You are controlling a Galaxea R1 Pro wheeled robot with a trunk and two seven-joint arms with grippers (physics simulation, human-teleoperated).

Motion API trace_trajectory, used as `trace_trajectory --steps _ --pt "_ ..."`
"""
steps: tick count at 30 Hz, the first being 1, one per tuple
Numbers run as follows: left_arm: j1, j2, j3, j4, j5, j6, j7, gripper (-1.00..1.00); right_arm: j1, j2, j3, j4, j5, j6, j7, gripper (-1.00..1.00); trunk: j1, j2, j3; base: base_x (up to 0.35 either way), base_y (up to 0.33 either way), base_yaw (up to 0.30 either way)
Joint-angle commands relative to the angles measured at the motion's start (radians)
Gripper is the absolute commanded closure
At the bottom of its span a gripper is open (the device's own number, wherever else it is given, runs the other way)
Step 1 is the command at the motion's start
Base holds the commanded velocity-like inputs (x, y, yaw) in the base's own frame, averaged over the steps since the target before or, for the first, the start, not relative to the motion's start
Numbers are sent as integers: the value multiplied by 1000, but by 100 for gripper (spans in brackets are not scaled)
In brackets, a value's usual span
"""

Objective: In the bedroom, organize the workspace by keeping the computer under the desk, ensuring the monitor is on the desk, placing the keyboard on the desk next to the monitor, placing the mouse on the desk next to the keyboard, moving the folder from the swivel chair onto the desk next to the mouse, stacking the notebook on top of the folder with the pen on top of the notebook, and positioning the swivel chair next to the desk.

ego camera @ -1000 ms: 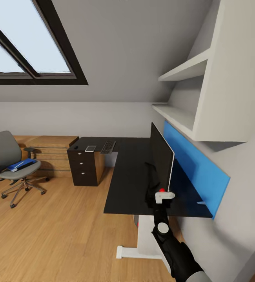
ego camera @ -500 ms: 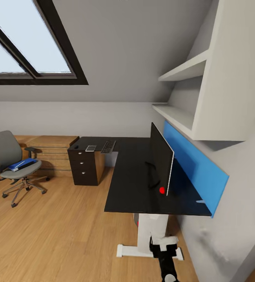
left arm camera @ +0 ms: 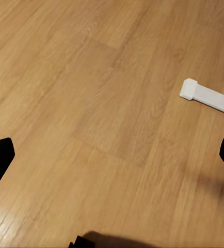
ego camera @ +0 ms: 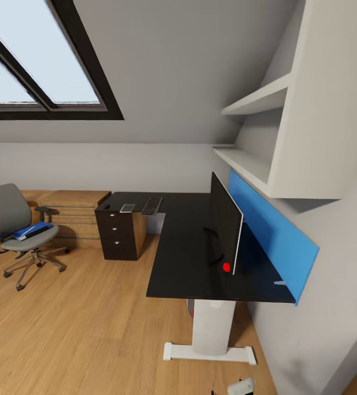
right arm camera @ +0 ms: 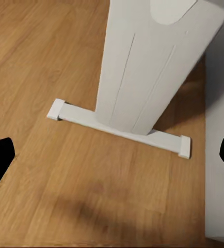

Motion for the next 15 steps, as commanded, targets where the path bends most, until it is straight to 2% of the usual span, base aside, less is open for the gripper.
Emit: trace_trajectory --steps 1,6,15 --pt "-1 0 -5 1 11 -2 -7 -100 0 -1 3 3 9 -2 1 -100 -4 6 1 0 0 -17" --pt "-1 0 -5 1 11 19 -7 -100 7 -1 4 4 9 -2 32 -100 -23 41 20 0 0 -58" --pt "-1 0 -6 -7 10 137 -8 -100 10 7 6 4 9 2 42 -100 -57 104 51 0 0 -20"
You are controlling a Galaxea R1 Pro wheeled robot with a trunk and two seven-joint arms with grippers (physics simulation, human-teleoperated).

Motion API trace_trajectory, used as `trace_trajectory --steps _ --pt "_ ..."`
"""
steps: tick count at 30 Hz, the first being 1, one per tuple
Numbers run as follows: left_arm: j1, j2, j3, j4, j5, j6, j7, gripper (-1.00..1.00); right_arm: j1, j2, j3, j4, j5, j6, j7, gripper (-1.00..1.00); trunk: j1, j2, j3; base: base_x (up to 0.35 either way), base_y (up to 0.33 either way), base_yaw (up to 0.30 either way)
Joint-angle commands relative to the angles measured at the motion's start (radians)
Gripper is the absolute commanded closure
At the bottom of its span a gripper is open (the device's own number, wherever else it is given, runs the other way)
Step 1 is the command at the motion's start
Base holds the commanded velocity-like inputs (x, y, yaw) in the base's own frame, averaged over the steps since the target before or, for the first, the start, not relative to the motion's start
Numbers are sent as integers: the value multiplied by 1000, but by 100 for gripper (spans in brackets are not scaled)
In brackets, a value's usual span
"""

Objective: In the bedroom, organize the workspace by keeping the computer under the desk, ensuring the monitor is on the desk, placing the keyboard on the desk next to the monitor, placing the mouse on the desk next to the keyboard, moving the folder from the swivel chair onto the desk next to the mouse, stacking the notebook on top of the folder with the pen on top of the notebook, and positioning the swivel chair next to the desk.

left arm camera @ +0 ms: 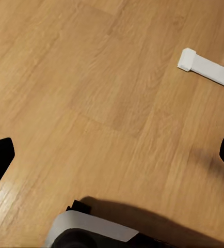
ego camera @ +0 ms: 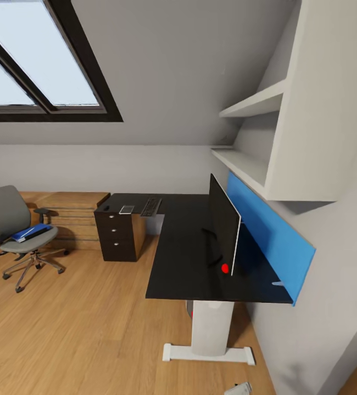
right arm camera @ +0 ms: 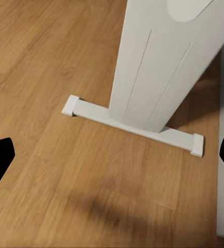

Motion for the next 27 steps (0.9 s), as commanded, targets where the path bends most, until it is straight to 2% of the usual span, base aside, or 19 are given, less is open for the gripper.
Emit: trace_trajectory --steps 1,8,19,27 --pt "-1 0 -6 0 11 10 -6 -100 -1 8 4 2 9 -1 -9 -100 -3 6 2 0 0 -2" --pt "-1 -1 -6 -1 11 11 -6 -100 -1 15 3 2 9 -1 -8 -100 -30 55 24 0 0 9" --pt "-1 0 -9 -1 7 9 -7 -100 -1 16 2 2 8 -2 -9 -100 -30 55 24 0 0 233" --pt "-1 0 -11 -1 3 10 -7 -100 -1 10 0 2 -1 -3 -8 -100 -30 55 24 104 146 63"
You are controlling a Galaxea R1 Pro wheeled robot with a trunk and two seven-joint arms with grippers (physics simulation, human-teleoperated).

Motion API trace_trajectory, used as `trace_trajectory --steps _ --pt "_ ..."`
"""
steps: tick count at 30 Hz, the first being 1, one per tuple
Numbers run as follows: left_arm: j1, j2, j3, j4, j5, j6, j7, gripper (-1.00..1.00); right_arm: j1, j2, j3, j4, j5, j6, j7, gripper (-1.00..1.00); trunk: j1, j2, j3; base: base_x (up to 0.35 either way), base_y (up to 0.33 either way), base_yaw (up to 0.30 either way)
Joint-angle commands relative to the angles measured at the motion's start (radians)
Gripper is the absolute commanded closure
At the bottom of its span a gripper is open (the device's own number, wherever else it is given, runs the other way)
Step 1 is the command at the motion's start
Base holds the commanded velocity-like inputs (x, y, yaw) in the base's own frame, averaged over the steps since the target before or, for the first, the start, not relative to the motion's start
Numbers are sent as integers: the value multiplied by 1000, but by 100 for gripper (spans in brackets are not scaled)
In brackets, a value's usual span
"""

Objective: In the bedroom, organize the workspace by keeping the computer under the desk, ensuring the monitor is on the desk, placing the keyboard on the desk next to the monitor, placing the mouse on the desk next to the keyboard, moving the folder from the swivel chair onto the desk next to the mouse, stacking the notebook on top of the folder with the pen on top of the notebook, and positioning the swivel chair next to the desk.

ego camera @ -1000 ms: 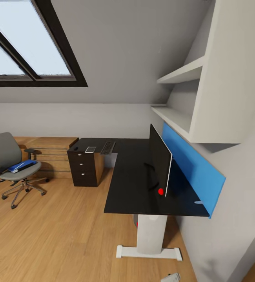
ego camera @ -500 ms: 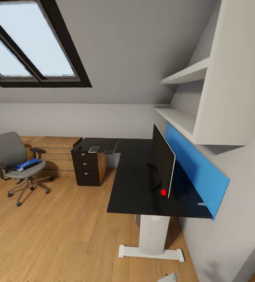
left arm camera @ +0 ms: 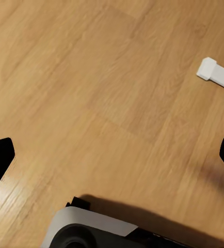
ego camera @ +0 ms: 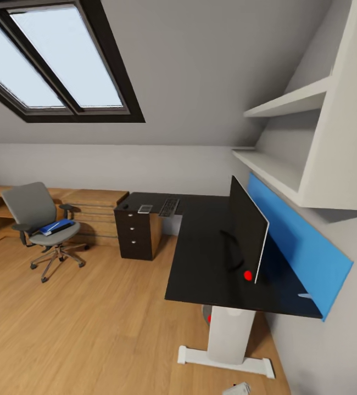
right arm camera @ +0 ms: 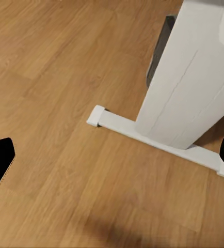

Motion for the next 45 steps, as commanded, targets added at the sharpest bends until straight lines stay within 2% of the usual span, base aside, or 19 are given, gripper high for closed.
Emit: trace_trajectory --steps 1,13,27,35,45 --pt "0 0 -6 1 10 -2 -6 -100 -1 0 4 2 8 -1 -10 -100 1 -1 0 192 245 6" --pt "0 0 -7 1 10 -2 -6 -100 -1 5 6 2 7 2 19 -100 1 -1 0 238 253 1" --pt "0 0 -6 1 9 -2 -6 -100 -1 8 7 2 6 2 22 -100 1 -1 11 183 299 -51" --pt "0 0 -7 1 9 -2 -6 -100 -1 8 6 2 6 2 22 -100 1 -1 11 37 140 -12" --pt "0 0 -8 1 9 -2 -6 -100 -1 8 6 2 6 2 22 -100 1 -1 11 2 162 -204"
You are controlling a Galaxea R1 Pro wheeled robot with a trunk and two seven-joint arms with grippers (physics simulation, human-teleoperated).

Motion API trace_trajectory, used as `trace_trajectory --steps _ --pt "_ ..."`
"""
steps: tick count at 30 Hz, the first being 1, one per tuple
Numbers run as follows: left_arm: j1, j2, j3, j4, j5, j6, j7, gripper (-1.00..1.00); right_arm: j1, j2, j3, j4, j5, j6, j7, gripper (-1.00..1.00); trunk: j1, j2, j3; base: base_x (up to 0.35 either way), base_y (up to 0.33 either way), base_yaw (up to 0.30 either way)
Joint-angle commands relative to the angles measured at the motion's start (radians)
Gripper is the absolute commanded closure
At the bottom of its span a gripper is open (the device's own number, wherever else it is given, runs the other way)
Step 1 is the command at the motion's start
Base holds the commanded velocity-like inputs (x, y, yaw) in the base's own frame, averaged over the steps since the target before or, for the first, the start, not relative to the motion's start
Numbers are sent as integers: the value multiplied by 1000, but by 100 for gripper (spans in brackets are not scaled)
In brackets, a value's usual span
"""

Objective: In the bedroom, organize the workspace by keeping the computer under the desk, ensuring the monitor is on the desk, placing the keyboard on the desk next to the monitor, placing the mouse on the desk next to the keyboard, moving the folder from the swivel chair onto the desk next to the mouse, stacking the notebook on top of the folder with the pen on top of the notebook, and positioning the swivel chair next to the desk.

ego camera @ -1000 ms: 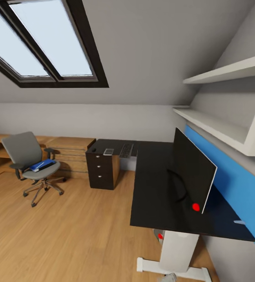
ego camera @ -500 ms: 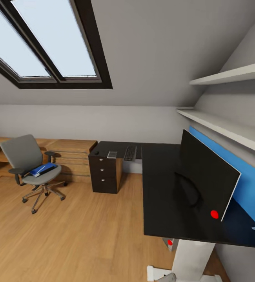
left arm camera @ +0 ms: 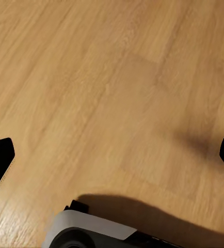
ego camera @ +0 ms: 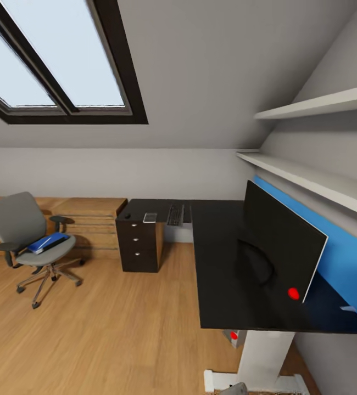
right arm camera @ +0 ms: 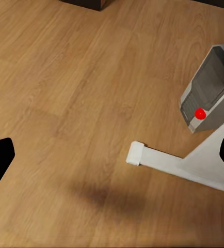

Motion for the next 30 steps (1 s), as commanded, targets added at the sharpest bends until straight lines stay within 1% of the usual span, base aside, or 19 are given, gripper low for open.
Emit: trace_trajectory --steps 1,8,14,17,21,23,24,25,26,27,29,30 --pt "0 0 -6 1 11 -2 -6 -100 -1 1 5 2 8 -2 -10 -100 0 -1 0 0 285 -255" --pt "0 0 -6 1 11 -2 -6 -100 -1 1 6 2 8 -2 -10 -100 0 -1 -1 0 301 -261" --pt "0 0 -6 1 12 -1 -6 -100 -1 1 5 2 9 -2 -9 -100 0 -1 -6 0 310 -215" --pt "0 0 -6 1 12 -1 -6 -100 -1 0 5 2 9 -2 -9 -100 0 -1 -9 0 311 -140" --pt "0 3 -4 1 15 0 -6 -100 1 -4 6 2 13 -2 -7 -100 0 -1 -9 0 313 -12" --pt "0 3 -4 1 16 1 -6 -100 1 -18 7 2 17 2 -14 -100 0 -1 -9 0 314 -2" --pt "0 3 -3 1 16 2 -6 -100 2 -38 6 1 17 20 -31 -100 0 -1 -9 0 314 -1" --pt "0 3 -3 1 15 2 -6 -100 2 -46 6 1 17 30 -39 -100 0 -1 -9 0 314 -1" --pt "0 3 -3 1 14 2 -6 -100 2 -63 6 1 17 54 -54 -100 0 -1 -9 0 314 0" --pt "0 3 -3 1 13 2 -6 -100 2 -73 6 2 17 65 -59 -100 0 -1 -9 0 314 0" --pt "0 2 -4 1 11 2 -6 -100 4 -119 6 3 15 92 -71 -100 0 -1 -9 0 314 0" --pt "0 2 -4 1 11 2 -6 -100 7 -130 6 3 15 94 -73 -100 0 -1 -9 0 314 0"
